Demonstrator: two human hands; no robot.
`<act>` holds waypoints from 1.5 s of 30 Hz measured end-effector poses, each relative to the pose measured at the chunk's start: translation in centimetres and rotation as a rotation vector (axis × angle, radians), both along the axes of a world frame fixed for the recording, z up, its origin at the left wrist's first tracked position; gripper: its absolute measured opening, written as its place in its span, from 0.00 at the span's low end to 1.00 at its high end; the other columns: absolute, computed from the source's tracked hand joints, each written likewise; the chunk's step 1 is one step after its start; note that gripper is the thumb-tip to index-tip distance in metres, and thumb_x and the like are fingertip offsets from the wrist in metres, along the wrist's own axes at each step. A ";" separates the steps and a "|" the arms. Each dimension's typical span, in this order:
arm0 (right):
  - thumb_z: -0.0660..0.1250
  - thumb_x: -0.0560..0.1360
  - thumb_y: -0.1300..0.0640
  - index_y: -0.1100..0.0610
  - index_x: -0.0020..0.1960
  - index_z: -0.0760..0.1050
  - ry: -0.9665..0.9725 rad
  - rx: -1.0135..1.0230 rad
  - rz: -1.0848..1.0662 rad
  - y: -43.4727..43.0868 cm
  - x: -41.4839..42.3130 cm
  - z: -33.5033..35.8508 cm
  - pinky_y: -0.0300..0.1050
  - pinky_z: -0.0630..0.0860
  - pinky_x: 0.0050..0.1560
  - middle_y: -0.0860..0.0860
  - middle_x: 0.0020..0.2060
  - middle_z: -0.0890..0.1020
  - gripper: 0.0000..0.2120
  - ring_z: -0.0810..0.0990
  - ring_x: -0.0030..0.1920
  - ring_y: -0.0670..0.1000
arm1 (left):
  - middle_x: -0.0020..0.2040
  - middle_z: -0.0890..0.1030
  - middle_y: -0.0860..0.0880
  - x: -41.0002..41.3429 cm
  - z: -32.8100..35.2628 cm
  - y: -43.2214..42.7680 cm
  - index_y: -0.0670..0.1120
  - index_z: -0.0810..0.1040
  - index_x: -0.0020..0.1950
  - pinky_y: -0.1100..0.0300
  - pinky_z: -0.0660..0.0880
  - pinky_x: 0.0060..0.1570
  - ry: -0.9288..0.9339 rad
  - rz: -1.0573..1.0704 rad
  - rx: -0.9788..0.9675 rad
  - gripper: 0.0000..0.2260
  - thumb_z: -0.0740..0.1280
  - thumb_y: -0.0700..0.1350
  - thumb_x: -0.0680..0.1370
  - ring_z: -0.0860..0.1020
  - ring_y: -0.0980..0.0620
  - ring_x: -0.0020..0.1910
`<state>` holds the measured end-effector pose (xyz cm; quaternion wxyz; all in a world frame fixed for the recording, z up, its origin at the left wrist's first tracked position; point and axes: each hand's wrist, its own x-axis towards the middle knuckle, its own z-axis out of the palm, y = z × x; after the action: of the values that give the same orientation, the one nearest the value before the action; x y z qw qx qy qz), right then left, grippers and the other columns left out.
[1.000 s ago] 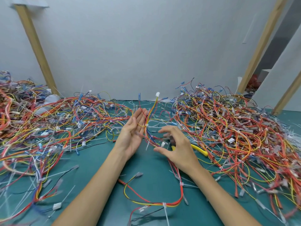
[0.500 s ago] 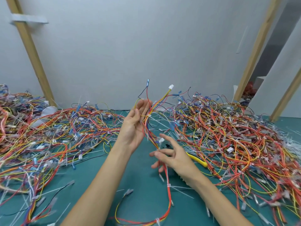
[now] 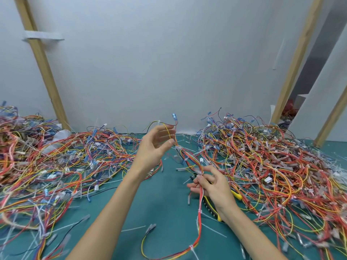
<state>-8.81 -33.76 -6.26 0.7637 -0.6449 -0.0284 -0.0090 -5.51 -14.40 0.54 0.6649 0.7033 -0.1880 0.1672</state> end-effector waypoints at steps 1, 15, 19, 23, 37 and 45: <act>0.61 0.79 0.72 0.63 0.55 0.71 -0.004 0.021 -0.015 -0.1 0.1 0.1 0.42 0.82 0.35 0.62 0.37 0.78 0.07 0.85 0.36 0.58 | 0.54 0.84 0.47 -0.1 0.4 0.4 0.44 0.77 0.60 0.61 0.77 0.56 0.006 0.041 0.092 0.12 0.67 0.35 0.78 0.82 0.55 0.54; 0.68 0.70 0.62 0.63 0.53 0.73 -0.131 0.212 0.176 -0.6 4.8 8.0 0.40 0.81 0.34 0.55 0.33 0.83 0.14 0.86 0.39 0.56 | 0.42 0.84 0.43 0.3 6.4 1.3 0.38 0.77 0.56 0.56 0.81 0.36 0.429 0.096 0.347 0.18 0.55 0.50 0.84 0.83 0.47 0.34; 0.70 0.70 0.59 0.64 0.53 0.74 -0.090 0.156 0.302 -0.6 5.5 9.0 0.38 0.80 0.33 0.55 0.35 0.83 0.14 0.86 0.40 0.55 | 0.49 0.82 0.36 1.4 5.5 -0.9 0.35 0.74 0.58 0.54 0.82 0.41 0.646 -0.154 -0.149 0.24 0.51 0.55 0.84 0.84 0.44 0.42; 0.73 0.72 0.59 0.61 0.52 0.71 -0.104 -0.179 0.464 -1.6 5.3 8.6 0.41 0.78 0.29 0.59 0.42 0.84 0.14 0.86 0.39 0.60 | 0.60 0.78 0.33 2.7 5.0 -0.7 0.31 0.72 0.60 0.49 0.76 0.55 0.759 -0.412 -0.575 0.25 0.53 0.53 0.84 0.80 0.39 0.56; 0.74 0.71 0.66 0.49 0.61 0.71 -0.156 -0.478 0.522 -1.6 5.5 7.7 0.46 0.80 0.36 0.55 0.43 0.85 0.24 0.86 0.40 0.58 | 0.39 0.82 0.51 3.8 3.8 -0.4 0.42 0.78 0.53 0.65 0.79 0.36 0.576 -0.294 -0.576 0.09 0.59 0.44 0.82 0.81 0.57 0.34; 0.71 0.76 0.53 0.49 0.72 0.67 0.042 -0.644 0.751 -3.1 5.8 6.7 0.39 0.79 0.49 0.52 0.54 0.85 0.26 0.83 0.56 0.51 | 0.39 0.84 0.49 4.1 4.6 1.0 0.42 0.77 0.51 0.62 0.81 0.36 0.427 -0.270 -0.778 0.11 0.56 0.43 0.84 0.84 0.55 0.37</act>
<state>-2.97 -36.85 0.39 0.4764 -0.7934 -0.2448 0.2890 -1.38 -13.42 5.16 0.9190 0.3895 -0.0600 -0.0116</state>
